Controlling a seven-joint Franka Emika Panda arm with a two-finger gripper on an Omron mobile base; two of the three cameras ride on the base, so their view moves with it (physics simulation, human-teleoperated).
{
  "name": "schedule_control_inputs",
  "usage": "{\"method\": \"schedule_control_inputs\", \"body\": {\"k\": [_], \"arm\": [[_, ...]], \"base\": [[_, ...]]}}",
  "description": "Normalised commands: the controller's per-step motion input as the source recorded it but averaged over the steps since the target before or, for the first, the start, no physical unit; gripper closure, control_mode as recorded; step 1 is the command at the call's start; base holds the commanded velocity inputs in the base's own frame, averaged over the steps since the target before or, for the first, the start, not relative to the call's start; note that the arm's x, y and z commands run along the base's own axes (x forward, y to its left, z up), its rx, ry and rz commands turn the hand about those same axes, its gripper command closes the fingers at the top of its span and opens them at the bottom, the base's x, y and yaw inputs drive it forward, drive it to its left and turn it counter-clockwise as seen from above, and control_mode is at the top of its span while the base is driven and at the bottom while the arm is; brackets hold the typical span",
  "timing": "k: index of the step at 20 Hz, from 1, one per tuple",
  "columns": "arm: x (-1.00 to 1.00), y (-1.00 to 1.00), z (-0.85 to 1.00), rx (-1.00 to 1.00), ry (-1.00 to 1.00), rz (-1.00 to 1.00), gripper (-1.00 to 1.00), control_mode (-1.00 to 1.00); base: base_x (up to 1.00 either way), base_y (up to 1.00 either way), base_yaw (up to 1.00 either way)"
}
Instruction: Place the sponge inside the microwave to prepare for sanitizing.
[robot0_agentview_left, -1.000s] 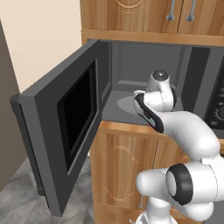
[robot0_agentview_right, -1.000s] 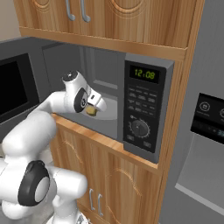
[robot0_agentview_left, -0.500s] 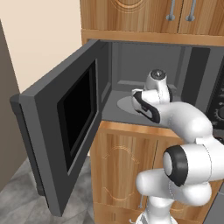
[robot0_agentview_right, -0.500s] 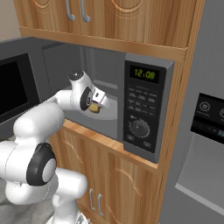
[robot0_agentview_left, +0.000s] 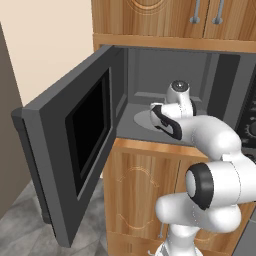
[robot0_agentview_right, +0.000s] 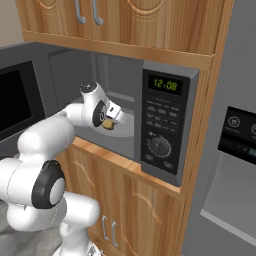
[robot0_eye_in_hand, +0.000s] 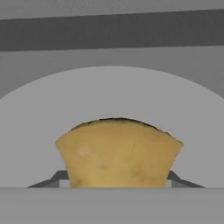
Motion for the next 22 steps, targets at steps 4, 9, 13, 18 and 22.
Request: {"method": "schedule_control_inputs", "body": {"k": [4,9,13,18,22], "arm": [[0.0,0.0,0.0,0.0,0.0,0.0,-1.0,-1.0],[0.01,0.0,0.0,0.0,-0.01,0.0,-1.0,-1.0],[0.07,0.0,0.0,0.0,-0.04,0.0,-1.0,-1.0],[-0.16,0.0,0.0,0.0,-0.06,0.0,-1.0,-1.0],[-0.79,0.0,0.23,-0.02,-0.15,0.0,-1.0,-1.0]], "base": [[0.0,0.0,0.0],[0.0,0.0,0.0],[0.0,0.0,0.0],[0.0,0.0,0.0],[0.0,0.0,0.0]]}}
